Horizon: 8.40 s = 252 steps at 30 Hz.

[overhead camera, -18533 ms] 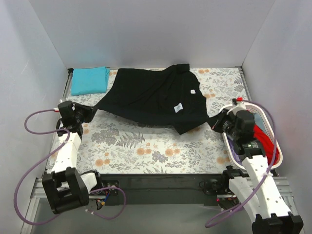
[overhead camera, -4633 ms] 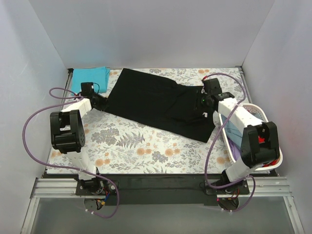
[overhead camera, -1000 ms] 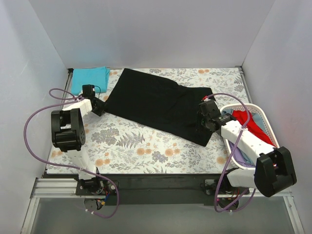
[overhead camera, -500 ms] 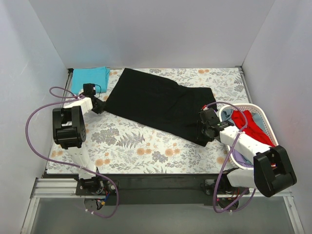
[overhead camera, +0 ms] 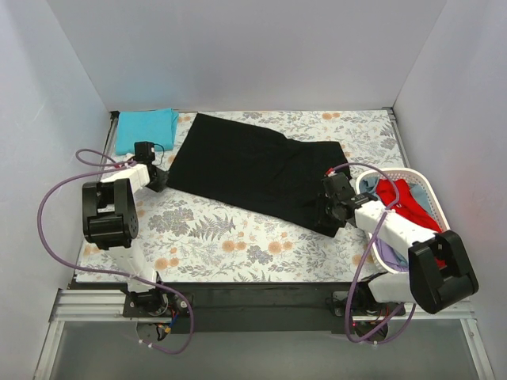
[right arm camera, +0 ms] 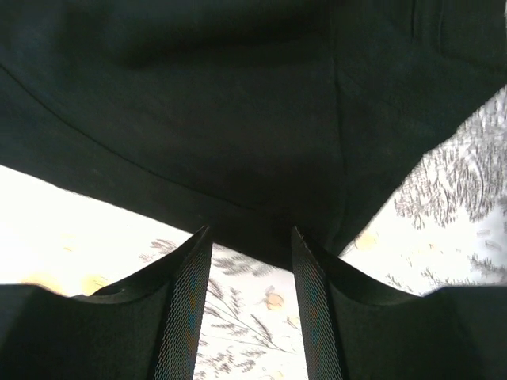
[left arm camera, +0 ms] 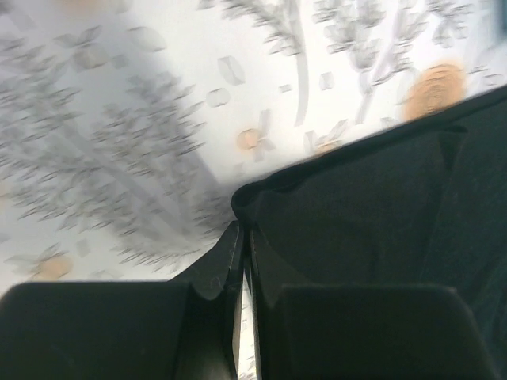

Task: Fold and stack the t-shirts
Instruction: Fold the tshirt

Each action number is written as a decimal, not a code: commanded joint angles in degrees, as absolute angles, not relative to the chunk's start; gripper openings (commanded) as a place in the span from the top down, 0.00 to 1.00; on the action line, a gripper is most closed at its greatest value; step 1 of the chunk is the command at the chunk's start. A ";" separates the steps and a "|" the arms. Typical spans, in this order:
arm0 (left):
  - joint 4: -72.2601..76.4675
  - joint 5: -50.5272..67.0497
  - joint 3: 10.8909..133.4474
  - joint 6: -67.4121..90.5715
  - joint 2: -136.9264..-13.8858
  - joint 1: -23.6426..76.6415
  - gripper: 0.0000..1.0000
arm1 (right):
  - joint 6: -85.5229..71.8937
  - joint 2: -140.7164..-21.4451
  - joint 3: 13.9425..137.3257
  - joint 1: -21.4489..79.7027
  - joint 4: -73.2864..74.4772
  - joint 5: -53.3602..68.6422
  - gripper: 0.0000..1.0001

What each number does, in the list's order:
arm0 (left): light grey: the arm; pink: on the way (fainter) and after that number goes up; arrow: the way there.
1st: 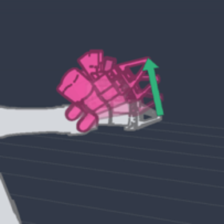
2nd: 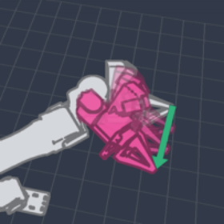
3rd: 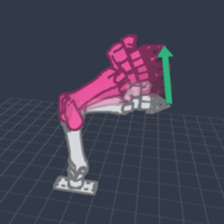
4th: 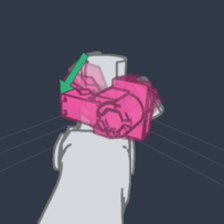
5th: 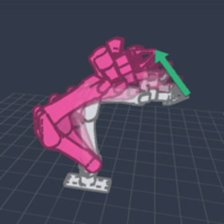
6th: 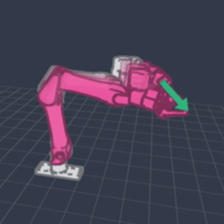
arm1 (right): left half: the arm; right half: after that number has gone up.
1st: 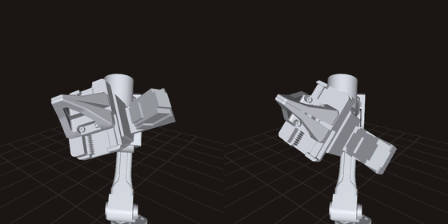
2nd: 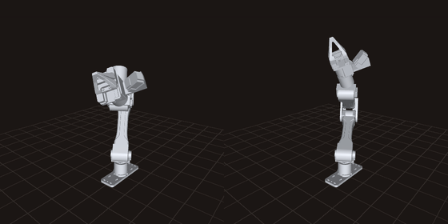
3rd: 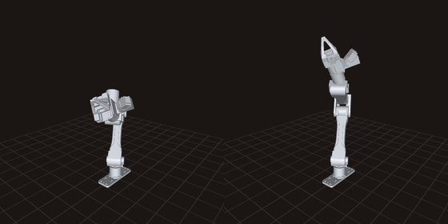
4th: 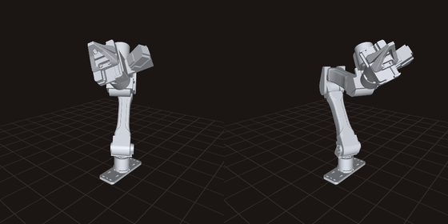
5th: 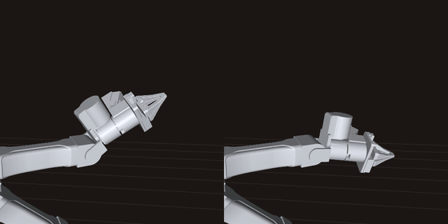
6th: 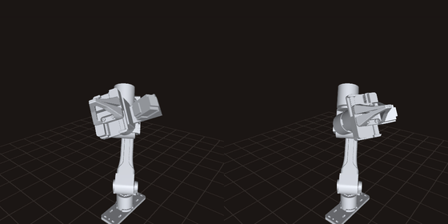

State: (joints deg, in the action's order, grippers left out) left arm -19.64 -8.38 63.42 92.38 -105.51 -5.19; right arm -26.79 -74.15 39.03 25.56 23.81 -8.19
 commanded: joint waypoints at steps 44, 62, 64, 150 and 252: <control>-37.18 -12.59 50.27 86.92 -59.24 -9.25 0.65 | -32.16 -56.85 39.90 31.81 31.47 -4.21 0.43; -17.50 -6.50 34.29 97.38 -73.56 16.17 0.84 | -37.97 -64.08 30.25 36.39 22.94 -10.02 0.44; -16.79 -7.20 32.88 99.40 -74.96 16.70 0.84 | -38.49 -63.28 29.10 36.39 22.85 -9.93 0.44; -4.13 15.82 65.39 76.29 -108.81 43.15 0.72 | -23.12 -77.17 43.95 15.91 22.24 -0.62 0.39; 3.52 5.20 55.64 79.98 -99.59 43.24 0.79 | -17.23 -84.03 48.08 15.82 11.51 2.11 0.55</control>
